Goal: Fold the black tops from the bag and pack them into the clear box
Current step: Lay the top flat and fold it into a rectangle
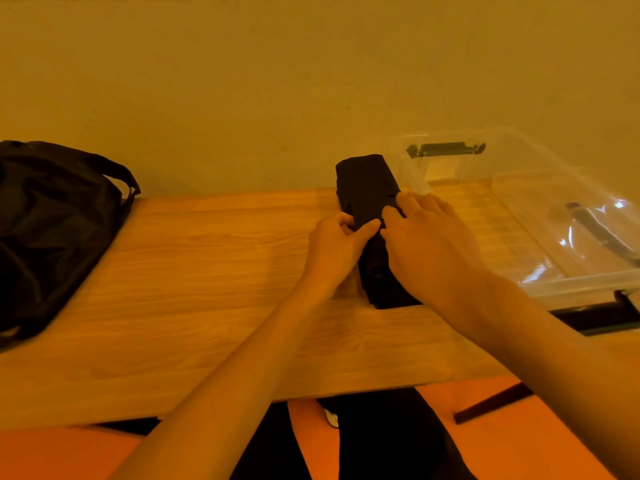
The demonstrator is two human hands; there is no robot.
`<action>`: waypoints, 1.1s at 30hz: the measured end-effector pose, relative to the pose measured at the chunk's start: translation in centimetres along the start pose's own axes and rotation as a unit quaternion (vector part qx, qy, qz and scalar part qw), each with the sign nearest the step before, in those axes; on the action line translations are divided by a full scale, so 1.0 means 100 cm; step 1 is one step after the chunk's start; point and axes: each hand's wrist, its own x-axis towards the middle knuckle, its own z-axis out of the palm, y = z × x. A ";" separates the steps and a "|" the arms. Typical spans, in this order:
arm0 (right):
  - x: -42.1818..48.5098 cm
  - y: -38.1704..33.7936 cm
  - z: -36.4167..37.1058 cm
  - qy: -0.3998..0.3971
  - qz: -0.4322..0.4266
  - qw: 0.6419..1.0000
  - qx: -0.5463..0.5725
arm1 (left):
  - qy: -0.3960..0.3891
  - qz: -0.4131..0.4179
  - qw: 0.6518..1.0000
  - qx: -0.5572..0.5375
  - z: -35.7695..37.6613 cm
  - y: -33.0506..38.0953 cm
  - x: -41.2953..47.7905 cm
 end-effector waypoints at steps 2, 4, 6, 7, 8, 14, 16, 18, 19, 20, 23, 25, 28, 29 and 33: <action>0.006 -0.001 0.010 -0.024 0.011 0.999 0.035 | -0.003 -0.010 1.000 -0.017 0.000 -0.006 0.002; 0.009 -0.007 0.017 -0.075 0.024 0.990 0.113 | 0.010 -0.018 1.000 -0.020 0.000 -0.009 0.002; 0.005 -0.013 0.025 -0.105 0.037 0.983 0.143 | 0.022 -0.014 1.000 -0.008 0.002 -0.011 0.004; 0.002 -0.014 0.028 -0.109 0.047 0.983 0.142 | 0.023 -0.012 1.000 0.006 0.003 -0.011 0.006; -0.001 -0.015 0.032 -0.111 0.057 0.982 0.141 | 0.017 -0.013 0.999 0.027 0.005 -0.010 0.008; -0.010 -0.016 0.047 -0.077 0.093 0.980 0.160 | -0.010 -0.068 0.995 0.075 0.014 -0.004 0.017; -0.010 -0.016 0.048 -0.076 0.098 0.978 0.167 | -0.010 -0.091 0.995 0.050 0.015 -0.003 0.016; -0.010 -0.016 0.047 -0.077 0.099 0.977 0.171 | -0.008 -0.106 0.994 0.026 0.016 -0.002 0.015; -0.009 -0.016 0.046 -0.079 0.100 0.977 0.173 | -0.006 -0.115 0.993 0.012 0.016 -0.001 0.014; -0.009 -0.016 0.045 -0.082 0.100 0.976 0.176 | -0.006 -0.123 0.992 -0.003 0.015 0.000 0.012; -0.012 -0.019 0.046 -0.078 0.099 0.977 0.173 | -0.023 -0.134 0.990 -0.035 0.012 0.000 0.006; -0.014 -0.021 0.047 -0.069 0.100 0.979 0.162 | -0.032 -0.140 0.988 -0.061 0.010 -0.002 0.002; -0.014 -0.021 0.045 -0.085 0.101 0.973 0.187 | -0.031 -0.125 0.986 -0.110 0.009 0.001 -0.007; -0.014 -0.021 0.043 -0.089 0.099 0.970 0.203 | -0.028 -0.116 0.984 -0.129 0.010 0.000 -0.006; -0.008 -0.019 0.032 -0.036 0.090 0.970 0.222 | -0.028 -0.074 0.971 -0.224 0.009 0.005 -0.017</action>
